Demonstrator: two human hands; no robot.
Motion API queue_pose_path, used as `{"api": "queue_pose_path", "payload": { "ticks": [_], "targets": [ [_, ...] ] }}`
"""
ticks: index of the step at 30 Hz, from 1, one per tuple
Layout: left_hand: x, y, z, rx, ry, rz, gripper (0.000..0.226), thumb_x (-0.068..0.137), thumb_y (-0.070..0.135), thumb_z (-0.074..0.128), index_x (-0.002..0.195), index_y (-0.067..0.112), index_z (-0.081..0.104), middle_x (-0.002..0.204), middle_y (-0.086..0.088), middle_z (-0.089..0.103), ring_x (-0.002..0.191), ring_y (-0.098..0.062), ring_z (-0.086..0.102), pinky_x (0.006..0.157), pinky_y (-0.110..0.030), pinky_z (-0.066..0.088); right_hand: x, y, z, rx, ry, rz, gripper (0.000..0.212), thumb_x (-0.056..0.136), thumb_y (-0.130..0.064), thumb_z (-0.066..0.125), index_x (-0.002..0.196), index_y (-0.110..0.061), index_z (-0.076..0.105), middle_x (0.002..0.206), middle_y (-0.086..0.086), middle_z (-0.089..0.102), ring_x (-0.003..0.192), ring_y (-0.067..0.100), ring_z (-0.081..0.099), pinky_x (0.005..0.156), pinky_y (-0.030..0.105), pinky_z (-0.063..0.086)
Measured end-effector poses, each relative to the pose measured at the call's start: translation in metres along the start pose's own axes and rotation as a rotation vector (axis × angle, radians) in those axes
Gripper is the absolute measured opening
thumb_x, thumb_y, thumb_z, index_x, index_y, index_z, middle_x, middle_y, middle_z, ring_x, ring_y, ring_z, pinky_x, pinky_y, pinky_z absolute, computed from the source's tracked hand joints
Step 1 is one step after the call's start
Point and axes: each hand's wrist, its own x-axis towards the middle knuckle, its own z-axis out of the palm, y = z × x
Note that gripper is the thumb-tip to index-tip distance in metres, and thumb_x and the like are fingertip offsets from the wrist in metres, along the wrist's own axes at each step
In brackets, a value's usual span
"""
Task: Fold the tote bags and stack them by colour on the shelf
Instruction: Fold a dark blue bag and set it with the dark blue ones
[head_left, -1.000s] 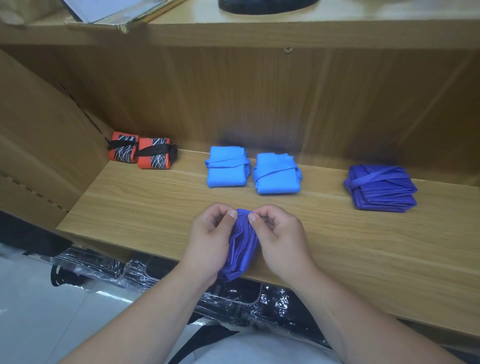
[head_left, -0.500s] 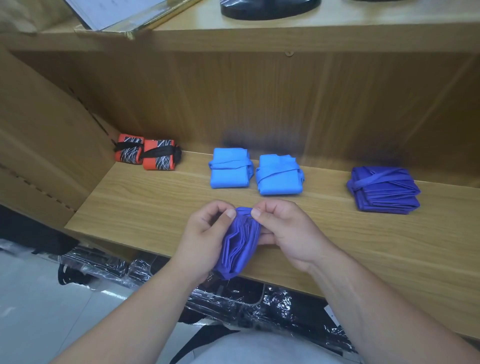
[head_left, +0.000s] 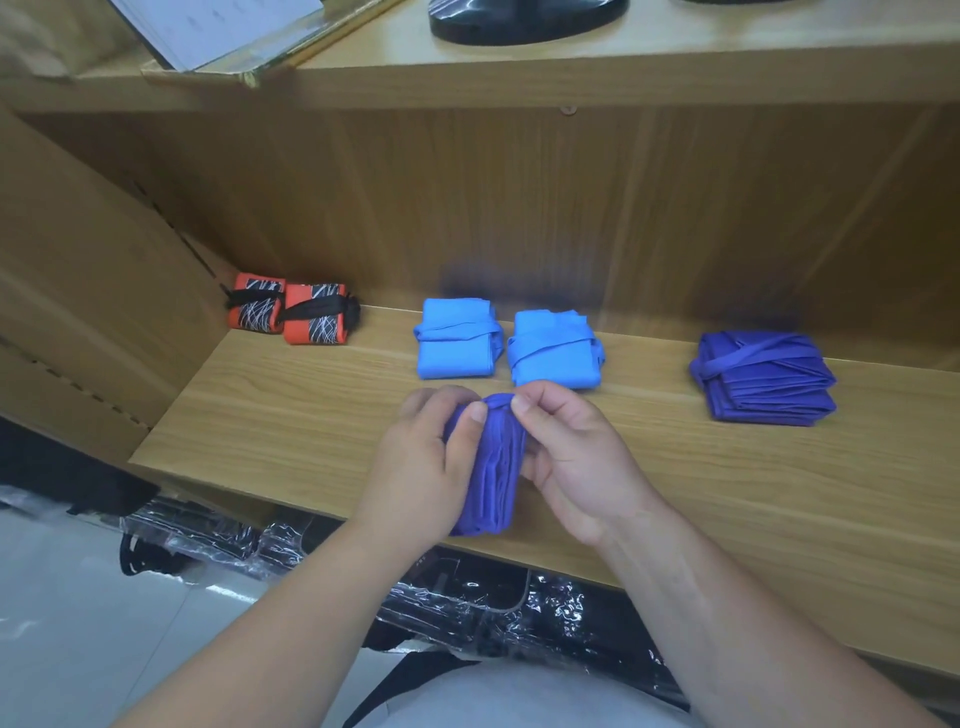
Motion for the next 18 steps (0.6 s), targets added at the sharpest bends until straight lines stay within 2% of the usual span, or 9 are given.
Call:
{"api": "queue_pose_path", "payload": {
  "ticks": [2,5,10,12,15,16,18],
  "targets": [
    [-0.001,0.001,-0.001,-0.033,-0.031,0.009,0.044,0.094,0.058,0.034,0.105,0.025,0.063,0.105,0.009,0.056,0.099,-0.001,0.054,0.084,-0.012,0.038,-0.001,-0.002,-0.005,-0.01,-0.035,0.014,0.011,0.098,-0.013,0.054,0.089,-0.008,0.059,0.087,0.007,0.069,0.077,0.016,0.065,0.068,0.029,0.057],
    [0.004,0.005,-0.006,-0.144,-0.047,0.121,0.031,0.098,0.045,0.039,0.09,0.02,0.055,0.094,0.004,0.052,0.09,-0.013,0.053,0.08,-0.021,0.039,0.0,-0.014,-0.012,0.011,-0.149,0.056,0.011,0.095,-0.015,0.061,0.089,-0.006,0.061,0.085,0.008,0.071,0.075,0.016,0.067,0.067,0.029,0.057],
    [0.009,0.015,-0.007,-0.306,-0.127,0.204,0.033,0.097,0.036,0.043,0.083,0.007,0.05,0.087,-0.005,0.05,0.084,-0.024,0.048,0.077,-0.036,0.042,0.004,-0.024,-0.013,0.026,-0.21,0.192,0.009,0.088,-0.016,0.06,0.088,-0.008,0.063,0.081,0.007,0.069,0.071,0.017,0.063,0.065,0.027,0.055],
    [0.009,0.016,-0.004,-0.33,-0.131,0.187,0.033,0.096,0.035,0.043,0.085,0.005,0.052,0.089,-0.006,0.051,0.085,-0.024,0.049,0.08,-0.035,0.042,0.006,-0.02,-0.009,0.017,-0.178,0.192,0.009,0.087,-0.016,0.064,0.079,-0.016,0.069,0.083,0.007,0.067,0.072,0.018,0.06,0.069,0.03,0.051],
    [0.012,0.012,-0.005,-0.361,-0.119,0.112,0.027,0.095,0.038,0.043,0.091,0.015,0.057,0.095,0.0,0.051,0.091,-0.016,0.05,0.086,-0.028,0.041,0.006,-0.017,0.0,-0.061,-0.046,0.121,0.028,0.092,-0.011,0.066,0.07,-0.028,0.074,0.083,0.001,0.07,0.075,0.017,0.058,0.072,0.031,0.047],
    [0.013,0.011,-0.005,-0.36,-0.11,0.096,0.023,0.095,0.038,0.044,0.093,0.019,0.057,0.097,0.003,0.051,0.093,-0.013,0.051,0.087,-0.025,0.04,0.005,-0.016,0.001,-0.078,0.005,0.088,0.032,0.096,-0.011,0.062,0.072,-0.03,0.075,0.084,0.0,0.071,0.077,0.017,0.059,0.075,0.032,0.046],
    [0.015,0.009,-0.005,-0.323,-0.062,0.077,0.019,0.094,0.039,0.045,0.097,0.024,0.057,0.102,0.005,0.051,0.098,-0.008,0.052,0.091,-0.02,0.038,0.003,-0.012,0.001,-0.084,0.1,0.029,0.026,0.102,-0.019,0.056,0.087,-0.028,0.075,0.092,0.001,0.074,0.088,0.02,0.063,0.084,0.037,0.048]
  ]
}}
